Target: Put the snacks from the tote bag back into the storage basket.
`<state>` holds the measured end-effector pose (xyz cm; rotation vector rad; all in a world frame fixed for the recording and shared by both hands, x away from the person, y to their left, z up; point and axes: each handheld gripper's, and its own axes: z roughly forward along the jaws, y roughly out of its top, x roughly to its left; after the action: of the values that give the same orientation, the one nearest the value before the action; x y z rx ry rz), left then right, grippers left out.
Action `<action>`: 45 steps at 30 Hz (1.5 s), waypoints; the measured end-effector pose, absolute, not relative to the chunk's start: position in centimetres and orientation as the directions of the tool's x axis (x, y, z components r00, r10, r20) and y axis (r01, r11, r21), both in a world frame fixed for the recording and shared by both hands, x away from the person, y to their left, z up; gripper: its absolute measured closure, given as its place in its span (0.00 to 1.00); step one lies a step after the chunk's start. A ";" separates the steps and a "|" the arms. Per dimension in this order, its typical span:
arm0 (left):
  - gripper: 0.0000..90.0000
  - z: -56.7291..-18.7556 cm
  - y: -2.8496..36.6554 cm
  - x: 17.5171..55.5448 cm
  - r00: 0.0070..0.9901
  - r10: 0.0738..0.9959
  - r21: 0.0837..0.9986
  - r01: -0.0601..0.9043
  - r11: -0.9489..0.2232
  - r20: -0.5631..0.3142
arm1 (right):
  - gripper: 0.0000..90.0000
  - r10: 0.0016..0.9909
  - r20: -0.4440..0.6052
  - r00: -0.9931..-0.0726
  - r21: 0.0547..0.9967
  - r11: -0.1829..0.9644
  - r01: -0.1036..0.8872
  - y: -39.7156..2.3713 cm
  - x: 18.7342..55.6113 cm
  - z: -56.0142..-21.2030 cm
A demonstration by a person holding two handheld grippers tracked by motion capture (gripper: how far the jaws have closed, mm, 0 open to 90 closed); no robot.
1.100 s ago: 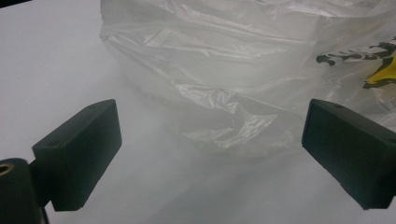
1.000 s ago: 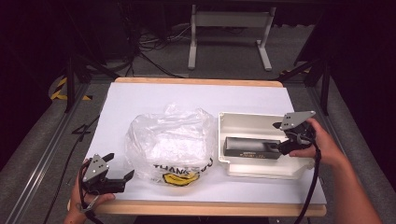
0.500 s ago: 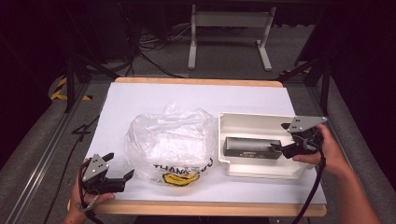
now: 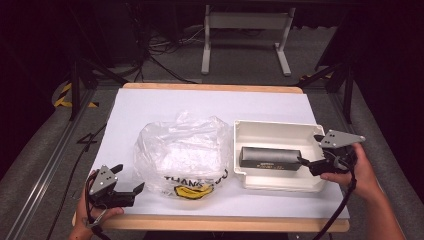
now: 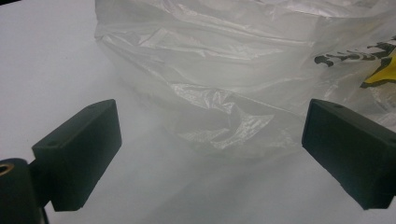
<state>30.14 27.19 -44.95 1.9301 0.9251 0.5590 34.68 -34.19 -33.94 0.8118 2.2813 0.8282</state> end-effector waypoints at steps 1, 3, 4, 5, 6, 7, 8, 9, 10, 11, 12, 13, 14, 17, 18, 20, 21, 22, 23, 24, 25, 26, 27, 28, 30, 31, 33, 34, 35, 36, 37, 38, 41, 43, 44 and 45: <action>0.06 -45.0 27.2 30.1 0.618 0.786 0.867 0.382 -0.319 0.017 | 0.13 0.705 -0.294 -0.645 0.714 0.611 0.343 -34.4 34.5 -34.0; 0.06 -45.0 27.2 30.1 0.618 0.786 0.868 0.381 -0.319 0.018 | 0.13 0.712 -0.293 -0.638 0.720 0.603 0.343 -34.7 34.3 -33.9; 0.06 -45.0 27.2 30.1 0.620 0.785 0.867 0.381 -0.321 0.019 | 0.13 0.718 -0.291 -0.633 0.724 0.597 0.345 -34.9 34.1 -33.9; 0.06 -45.0 27.1 30.1 0.619 0.785 0.867 0.381 -0.321 0.018 | 0.13 0.722 -0.285 -0.630 0.728 0.591 0.348 -34.9 34.1 -33.9; 0.06 -45.0 27.1 30.1 0.620 0.784 0.866 0.383 -0.322 0.017 | 0.13 0.723 -0.283 -0.630 0.731 0.588 0.347 -35.1 33.9 -33.9; 0.06 -45.0 27.1 30.1 0.622 0.783 0.865 0.384 -0.323 0.017 | 0.13 0.727 -0.285 -0.624 0.732 0.586 0.348 -35.2 33.8 -33.9; 0.06 -45.0 27.1 30.1 0.622 0.783 0.865 0.384 -0.324 0.018 | 0.13 0.728 -0.286 -0.623 0.732 0.585 0.348 -35.2 33.7 -34.0; 0.06 -45.0 27.1 30.1 0.622 0.782 0.864 0.383 -0.326 0.019 | 0.13 0.730 -0.282 -0.623 0.734 0.582 0.350 -35.3 33.6 -34.0; 0.06 -45.0 27.1 30.1 0.622 0.782 0.864 0.383 -0.325 0.018 | 0.13 0.729 -0.286 -0.622 0.733 0.585 0.348 -35.3 33.5 -34.0; 0.06 -45.0 27.1 30.1 0.622 0.783 0.864 0.384 -0.326 0.019 | 0.12 0.730 -0.288 -0.619 0.730 0.586 0.351 -35.4 33.4 -34.0; 0.06 -45.0 27.1 30.1 0.622 0.783 0.864 0.384 -0.326 0.019 | 0.12 0.730 -0.293 -0.618 0.730 0.588 0.348 -35.4 33.3 -34.0; 0.06 -45.0 27.1 30.1 0.622 0.783 0.863 0.385 -0.326 0.018 | 0.12 0.737 -0.287 -0.612 0.734 0.580 0.353 -35.4 33.2 -34.1; 0.06 -45.0 27.1 30.1 0.623 0.782 0.864 0.385 -0.326 0.018 | 0.12 0.739 -0.288 -0.609 0.739 0.576 0.349 -35.5 33.0 -34.2; 0.06 -45.0 27.1 30.1 0.622 0.782 0.863 0.385 -0.327 0.019 | 0.09 0.754 -0.292 -0.589 0.753 0.561 0.345 -35.7 32.6 -34.4; 0.06 -45.0 27.1 30.1 0.623 0.782 0.863 0.385 -0.327 0.018 | 0.09 0.765 -0.286 -0.577 0.764 0.546 0.345 -35.8 32.5 -34.5; 0.06 -45.0 27.1 30.1 0.624 0.781 0.863 0.384 -0.329 0.020 | 0.07 0.782 -0.271 -0.562 0.782 0.519 0.345 -36.1 32.1 -34.8; 0.06 -45.0 27.1 30.1 0.625 0.781 0.862 0.385 -0.329 0.019 | 0.07 0.793 -0.265 -0.548 0.790 0.505 0.349 -36.3 31.9 -34.9; 0.06 -45.0 27.1 30.1 0.626 0.779 0.863 0.384 -0.329 0.018 | 0.07 0.799 -0.254 -0.545 0.796 0.493 0.351 -36.4 31.8 -35.0; 0.06 -45.1 27.0 30.1 0.626 0.780 0.863 0.387 -0.326 0.014 | 0.07 0.801 -0.245 -0.546 0.800 0.485 0.353 -36.6 31.7 -35.1; 0.06 -45.1 27.0 30.1 0.626 0.780 0.863 0.386 -0.326 0.015 | 0.07 0.805 -0.244 -0.540 0.803 0.480 0.352 -36.7 31.5 -35.1; 0.06 -45.1 27.0 30.1 0.625 0.780 0.862 0.387 -0.327 0.015 | 0.07 0.810 -0.243 -0.534 0.807 0.474 0.352 -36.9 31.4 -35.2; 0.06 -45.1 27.0 30.1 0.625 0.781 0.863 0.386 -0.327 0.016 | 0.07 0.813 -0.237 -0.532 0.810 0.468 0.355 -37.0 31.3 -35.3; 0.06 -45.0 27.1 30.1 0.625 0.781 0.862 0.386 -0.327 0.016 | 0.07 0.814 -0.233 -0.532 0.811 0.464 0.356 -37.1 31.2 -35.4; 0.06 -45.1 27.1 30.1 0.624 0.781 0.862 0.387 -0.327 0.016 | 0.07 0.816 -0.239 -0.526 0.811 0.466 0.354 -37.1 31.0 -35.5; 0.06 -45.1 27.0 30.1 0.625 0.780 0.862 0.387 -0.328 0.017 | 0.07 0.821 -0.243 -0.517 0.811 0.464 0.355 -37.2 30.8 -35.7; 0.06 -45.1 27.0 30.1 0.626 0.779 0.862 0.385 -0.330 0.018 | 0.06 0.820 -0.245 -0.518 0.812 0.465 0.352 -37.3 30.7 -35.8; 0.06 -45.1 27.0 30.1 0.627 0.779 0.862 0.385 -0.331 0.019 | 0.06 0.823 -0.248 -0.512 0.809 0.467 0.358 -37.4 30.6 -36.1; 0.06 -45.1 27.0 30.1 0.626 0.780 0.862 0.386 -0.328 0.016 | 0.06 0.824 -0.243 -0.511 0.808 0.464 0.362 -37.4 30.5 -36.3; 0.06 -45.1 27.1 30.1 0.626 0.779 0.862 0.384 -0.332 0.021 | 0.06 0.824 -0.245 -0.510 0.810 0.463 0.360 -37.5 30.4 -36.4; 0.06 -45.1 27.1 30.1 0.625 0.780 0.862 0.386 -0.329 0.018 | 0.06 0.827 -0.243 -0.506 0.811 0.460 0.362 -37.5 30.3 -36.5; 0.06 -45.1 27.1 30.1 0.626 0.779 0.861 0.384 -0.332 0.021 | 0.06 0.830 -0.243 -0.502 0.811 0.458 0.363 -37.6 30.2 -36.6; 0.06 -45.1 27.1 30.1 0.626 0.779 0.862 0.384 -0.332 0.021 | 0.06 0.832 -0.244 -0.499 0.812 0.456 0.364 -37.7 30.1 -36.8; 0.06 -45.1 27.1 30.1 0.625 0.780 0.862 0.386 -0.328 0.017 | 0.06 0.839 -0.238 -0.489 0.817 0.445 0.366 -37.9 30.0 -37.2; 0.06 -45.1 27.1 30.1 0.627 0.778 0.861 0.383 -0.333 0.022 | 0.06 0.842 -0.236 -0.485 0.819 0.441 0.366 -37.9 29.8 -37.5; 0.06 -45.1 27.1 30.1 0.627 0.779 0.861 0.384 -0.333 0.021 | 0.06 0.843 -0.234 -0.485 0.821 0.439 0.366 -38.0 29.7 -37.6; 0.06 -45.1 27.1 30.1 0.627 0.778 0.861 0.384 -0.333 0.021 | 0.06 0.844 -0.231 -0.484 0.822 0.435 0.366 -38.0 29.7 -37.7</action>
<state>30.10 27.11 -45.06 1.9477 0.9173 0.5516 29.66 -38.01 -37.73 1.0140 2.0441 0.9519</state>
